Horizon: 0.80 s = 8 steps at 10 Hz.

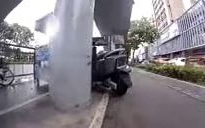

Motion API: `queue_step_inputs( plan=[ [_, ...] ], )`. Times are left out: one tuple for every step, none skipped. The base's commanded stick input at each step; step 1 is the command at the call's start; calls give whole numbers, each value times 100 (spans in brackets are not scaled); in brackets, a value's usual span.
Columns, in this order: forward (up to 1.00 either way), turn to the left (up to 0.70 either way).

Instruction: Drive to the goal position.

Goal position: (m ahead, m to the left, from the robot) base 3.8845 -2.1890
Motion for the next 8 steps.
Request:
queue_step_inputs(
  plan=[
    [45, -23],
    [26, -34],
    [0, -44],
    [0, -43],
    [0, -43],
    [0, -43],
    [0, -43],
    [0, -43]
  ],
)
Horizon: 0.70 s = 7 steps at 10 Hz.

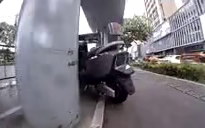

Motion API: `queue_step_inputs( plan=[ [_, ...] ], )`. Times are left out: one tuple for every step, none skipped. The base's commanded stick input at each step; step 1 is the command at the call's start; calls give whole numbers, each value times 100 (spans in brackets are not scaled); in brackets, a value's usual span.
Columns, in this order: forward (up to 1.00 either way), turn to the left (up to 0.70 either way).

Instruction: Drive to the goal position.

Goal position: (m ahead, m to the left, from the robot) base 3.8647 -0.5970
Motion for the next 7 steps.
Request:
queue_step_inputs(
  plan=[
    [0, -43],
    [0, -43],
    [0, -43],
    [0, -43],
    [0, -43],
    [0, -43],
    [0, -43]
  ],
)
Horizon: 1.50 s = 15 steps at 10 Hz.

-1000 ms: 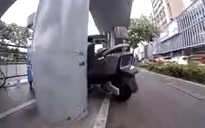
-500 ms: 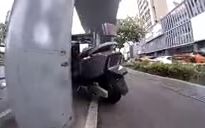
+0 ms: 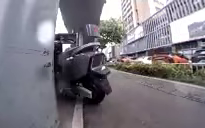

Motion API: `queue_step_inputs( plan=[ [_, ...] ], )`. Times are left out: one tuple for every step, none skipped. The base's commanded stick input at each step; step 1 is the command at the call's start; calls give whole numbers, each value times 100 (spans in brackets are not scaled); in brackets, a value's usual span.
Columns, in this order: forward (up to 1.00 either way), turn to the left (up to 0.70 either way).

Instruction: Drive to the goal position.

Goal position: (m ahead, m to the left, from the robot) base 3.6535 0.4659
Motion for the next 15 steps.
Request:
queue_step_inputs(
  plan=[
    [0, -43],
    [0, -43],
    [0, -43],
    [0, -43],
    [0, -43],
    [0, -43],
    [0, -43],
    [0, -43],
    [0, -43],
    [0, -41],
    [8, 0],
    [45, 0],
    [45, 0],
    [45, 0],
    [45, 0]
  ],
)
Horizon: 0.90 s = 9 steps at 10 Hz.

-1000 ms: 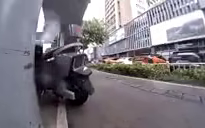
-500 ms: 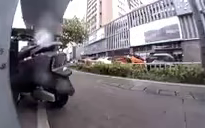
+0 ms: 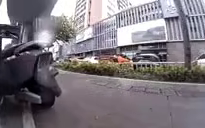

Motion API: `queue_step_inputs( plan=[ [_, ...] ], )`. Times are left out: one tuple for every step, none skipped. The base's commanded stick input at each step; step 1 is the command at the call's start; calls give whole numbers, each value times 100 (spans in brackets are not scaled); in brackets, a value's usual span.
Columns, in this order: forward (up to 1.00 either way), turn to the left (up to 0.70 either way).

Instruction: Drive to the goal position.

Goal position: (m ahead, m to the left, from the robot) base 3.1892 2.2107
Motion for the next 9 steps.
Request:
queue_step_inputs(
  plan=[
    [45, 0],
    [45, 0],
    [45, 0],
    [45, 0],
    [45, 0],
    [45, 0],
    [45, 0],
    [45, 0],
    [45, 2]
  ],
)
